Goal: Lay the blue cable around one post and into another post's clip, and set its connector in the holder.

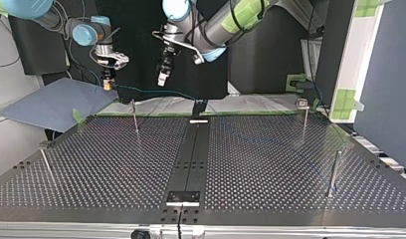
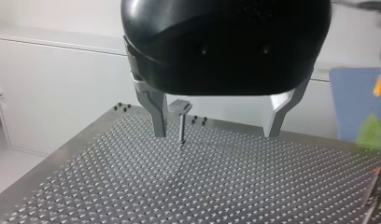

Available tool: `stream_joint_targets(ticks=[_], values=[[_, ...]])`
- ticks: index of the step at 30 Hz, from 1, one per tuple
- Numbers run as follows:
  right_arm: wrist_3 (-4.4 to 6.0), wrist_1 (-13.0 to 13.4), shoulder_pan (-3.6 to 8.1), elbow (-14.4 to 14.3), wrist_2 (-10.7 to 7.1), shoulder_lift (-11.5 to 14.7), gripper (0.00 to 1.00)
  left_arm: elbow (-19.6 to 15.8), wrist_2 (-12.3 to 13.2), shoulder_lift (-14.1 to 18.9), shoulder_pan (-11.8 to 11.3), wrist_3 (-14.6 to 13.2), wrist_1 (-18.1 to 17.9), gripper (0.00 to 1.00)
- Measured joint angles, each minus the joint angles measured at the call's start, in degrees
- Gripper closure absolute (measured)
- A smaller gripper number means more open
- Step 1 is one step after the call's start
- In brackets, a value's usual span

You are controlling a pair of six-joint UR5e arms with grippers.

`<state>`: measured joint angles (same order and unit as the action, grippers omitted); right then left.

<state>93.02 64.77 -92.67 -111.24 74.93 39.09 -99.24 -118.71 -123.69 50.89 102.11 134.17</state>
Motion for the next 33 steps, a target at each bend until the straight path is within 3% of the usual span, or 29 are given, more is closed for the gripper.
stream_joint_targets(ticks=[8, 33], values=[[0.0, -0.07, -0.08, 0.0, 0.12, 0.01, 1.0, -0.14, -3.16, -4.06, 0.56, -0.98, -4.04, 0.0], [0.34, 0.21, -0.28, 0.01, -0.12, 0.01, 1.0, 0.75, -0.32, -17.31, -2.35, -1.72, -16.37, 0.0]])
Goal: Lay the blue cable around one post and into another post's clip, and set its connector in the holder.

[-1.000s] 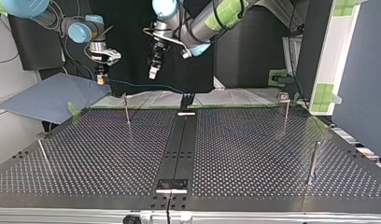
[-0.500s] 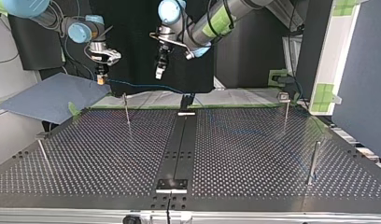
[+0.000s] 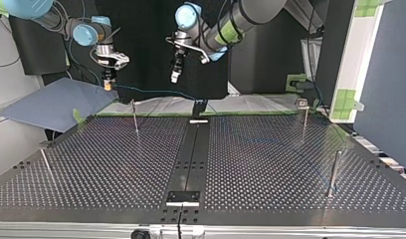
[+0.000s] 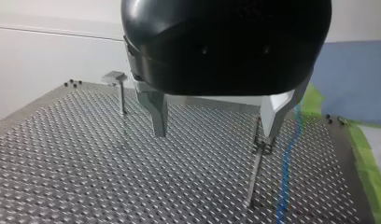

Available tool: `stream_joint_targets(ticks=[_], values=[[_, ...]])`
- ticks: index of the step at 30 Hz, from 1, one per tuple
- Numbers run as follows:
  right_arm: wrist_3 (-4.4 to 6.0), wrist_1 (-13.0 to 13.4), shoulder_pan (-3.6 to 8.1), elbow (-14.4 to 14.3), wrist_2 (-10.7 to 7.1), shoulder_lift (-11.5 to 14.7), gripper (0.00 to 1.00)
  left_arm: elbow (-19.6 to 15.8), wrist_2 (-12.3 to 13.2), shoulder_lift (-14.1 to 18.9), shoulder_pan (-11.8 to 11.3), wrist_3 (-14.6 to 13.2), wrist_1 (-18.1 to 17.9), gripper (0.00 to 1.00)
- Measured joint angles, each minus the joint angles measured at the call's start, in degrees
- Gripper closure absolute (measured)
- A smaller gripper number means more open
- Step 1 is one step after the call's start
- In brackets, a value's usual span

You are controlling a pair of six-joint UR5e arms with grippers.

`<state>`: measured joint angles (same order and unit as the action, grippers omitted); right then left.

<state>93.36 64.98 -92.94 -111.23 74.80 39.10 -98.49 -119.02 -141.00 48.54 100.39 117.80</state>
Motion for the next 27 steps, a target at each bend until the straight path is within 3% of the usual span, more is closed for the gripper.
stream_joint_targets(ticks=[5, 16, 22, 27], values=[[0.0, -0.04, -0.13, 0.07, 0.0, 0.01, 1.0, 1.74, -1.16, -2.71, -0.5, -2.3, 1.72, 0.0], [-0.05, -0.28, -0.26, 0.17, 0.0, 0.01, 1.0, 6.48, -6.23, -8.02, -0.41, -7.58, 6.94, 0.0], [-0.06, -0.28, -0.27, 0.19, -0.03, 0.01, 1.0, 7.38, -9.21, -11.02, 0.26, -10.48, 9.94, 0.0], [-0.04, -0.28, -0.27, 0.18, -0.01, -0.01, 1.0, 7.42, -11.62, -13.47, 1.12, -11.25, 12.38, 0.0]])
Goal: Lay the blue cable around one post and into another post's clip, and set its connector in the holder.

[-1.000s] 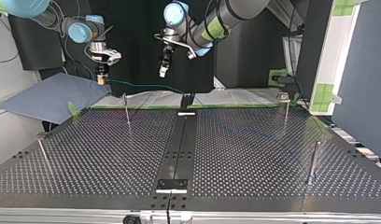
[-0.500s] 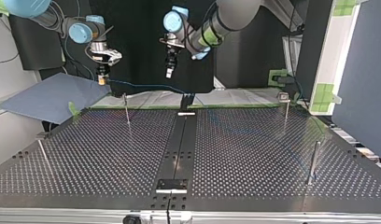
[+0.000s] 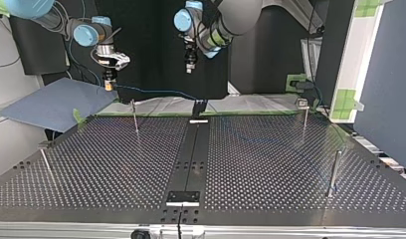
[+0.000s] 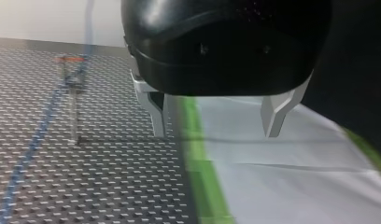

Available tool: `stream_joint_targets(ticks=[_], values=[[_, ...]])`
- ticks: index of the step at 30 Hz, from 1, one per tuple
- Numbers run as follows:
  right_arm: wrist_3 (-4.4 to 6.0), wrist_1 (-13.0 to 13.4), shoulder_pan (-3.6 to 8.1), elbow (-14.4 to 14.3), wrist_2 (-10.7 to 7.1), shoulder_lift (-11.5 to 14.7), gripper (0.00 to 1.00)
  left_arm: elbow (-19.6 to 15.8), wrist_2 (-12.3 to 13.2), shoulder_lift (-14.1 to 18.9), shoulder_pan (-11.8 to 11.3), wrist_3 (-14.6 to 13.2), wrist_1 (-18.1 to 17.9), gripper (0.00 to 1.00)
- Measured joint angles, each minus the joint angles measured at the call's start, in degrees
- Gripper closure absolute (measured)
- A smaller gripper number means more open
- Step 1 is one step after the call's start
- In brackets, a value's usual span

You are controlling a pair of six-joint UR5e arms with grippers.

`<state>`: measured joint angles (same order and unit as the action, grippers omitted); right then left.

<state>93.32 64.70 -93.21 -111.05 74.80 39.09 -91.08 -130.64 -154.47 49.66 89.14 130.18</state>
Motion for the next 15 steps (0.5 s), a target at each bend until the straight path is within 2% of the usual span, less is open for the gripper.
stream_joint_targets(ticks=[5, 15], values=[[-0.01, 0.04, 0.0, 0.01, 0.0, 0.0, 1.0, 0.01, -0.96, -0.86, 0.82, -0.2, 2.41, 0.0], [0.04, 0.19, 0.0, 0.01, 0.01, 0.0, 1.0, 0.04, -1.0, 3.04, 1.32, -0.42, 3.88, 0.0]])
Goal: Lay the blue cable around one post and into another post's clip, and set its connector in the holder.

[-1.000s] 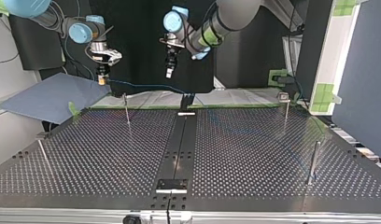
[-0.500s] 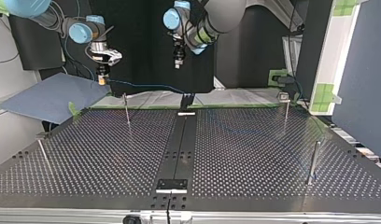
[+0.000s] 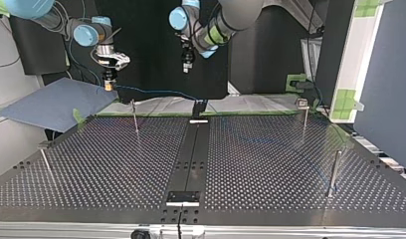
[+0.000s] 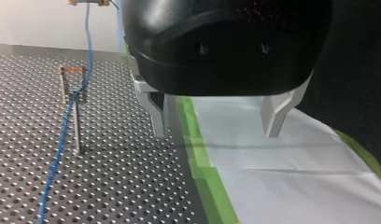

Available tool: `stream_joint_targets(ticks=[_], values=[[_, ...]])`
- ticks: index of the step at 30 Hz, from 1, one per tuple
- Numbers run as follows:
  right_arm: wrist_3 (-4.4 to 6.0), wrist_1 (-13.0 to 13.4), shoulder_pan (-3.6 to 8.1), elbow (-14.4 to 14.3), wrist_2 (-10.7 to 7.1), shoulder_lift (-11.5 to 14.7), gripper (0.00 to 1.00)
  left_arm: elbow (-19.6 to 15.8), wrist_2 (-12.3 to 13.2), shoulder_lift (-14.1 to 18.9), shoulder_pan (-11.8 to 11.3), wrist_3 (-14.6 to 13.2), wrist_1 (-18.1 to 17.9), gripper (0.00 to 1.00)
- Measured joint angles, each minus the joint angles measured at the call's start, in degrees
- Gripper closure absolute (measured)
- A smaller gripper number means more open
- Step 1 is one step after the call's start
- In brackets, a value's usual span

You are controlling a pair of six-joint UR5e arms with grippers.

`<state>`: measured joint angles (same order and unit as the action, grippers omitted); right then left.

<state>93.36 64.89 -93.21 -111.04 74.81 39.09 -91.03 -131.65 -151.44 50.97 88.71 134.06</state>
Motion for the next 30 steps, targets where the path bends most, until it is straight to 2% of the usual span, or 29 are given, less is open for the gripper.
stream_joint_targets(ticks=[8, 16, 30], values=[[0.0, 0.07, 0.0, 0.03, 0.0, 0.01, 1.0, 1.21, 0.24, 1.92, -0.14, -0.96, 0.18, 0.0], [0.0, 0.07, 0.0, 0.0, -0.01, 0.0, 1.0, 3.74, 1.57, 2.05, -0.95, -1.77, 0.46, 0.0], [-0.07, 0.05, -0.18, 0.06, -0.01, 0.0, 1.0, 4.81, 3.55, 2.0, -2.66, -1.83, -1.76, 0.0]])
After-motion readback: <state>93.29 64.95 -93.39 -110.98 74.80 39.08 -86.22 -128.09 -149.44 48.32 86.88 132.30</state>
